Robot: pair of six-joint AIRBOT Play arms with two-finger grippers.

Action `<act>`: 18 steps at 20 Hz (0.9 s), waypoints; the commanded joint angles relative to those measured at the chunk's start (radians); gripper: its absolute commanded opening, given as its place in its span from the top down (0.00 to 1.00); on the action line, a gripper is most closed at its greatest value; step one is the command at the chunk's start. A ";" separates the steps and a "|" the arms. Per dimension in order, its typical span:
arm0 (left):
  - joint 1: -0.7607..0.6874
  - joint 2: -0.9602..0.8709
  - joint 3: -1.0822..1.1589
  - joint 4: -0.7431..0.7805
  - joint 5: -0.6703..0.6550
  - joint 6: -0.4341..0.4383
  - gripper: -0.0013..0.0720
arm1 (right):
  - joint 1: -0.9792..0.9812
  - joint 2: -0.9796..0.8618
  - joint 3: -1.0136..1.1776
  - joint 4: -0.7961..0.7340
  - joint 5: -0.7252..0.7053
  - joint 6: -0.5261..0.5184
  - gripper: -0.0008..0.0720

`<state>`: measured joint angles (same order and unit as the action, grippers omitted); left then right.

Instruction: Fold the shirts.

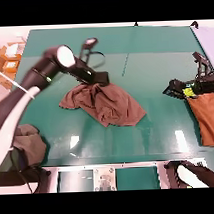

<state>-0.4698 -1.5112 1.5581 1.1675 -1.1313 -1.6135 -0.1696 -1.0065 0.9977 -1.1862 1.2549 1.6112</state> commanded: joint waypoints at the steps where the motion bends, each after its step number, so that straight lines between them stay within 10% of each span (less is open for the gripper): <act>1: 0.164 -0.013 0.082 0.039 -0.303 0.037 0.00 | -0.003 0.001 -0.069 0.001 0.016 0.000 0.56; 4: 0.284 0.001 -0.030 0.084 -0.372 0.052 0.00 | 0.025 0.000 -0.241 0.070 -0.097 -0.014 0.56; 15: 0.301 0.006 -0.657 -0.541 0.350 0.348 0.00 | 0.126 -0.332 -0.363 0.533 -0.328 -0.369 0.56; 18: 0.301 -0.029 -0.657 -0.682 0.387 0.438 0.00 | 0.139 -0.375 -0.333 0.577 -0.328 -0.401 0.79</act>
<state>-0.1696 -1.5154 0.9276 0.6399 -0.8387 -1.2747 -0.0486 -1.3293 0.6479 -0.6903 0.9535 1.2716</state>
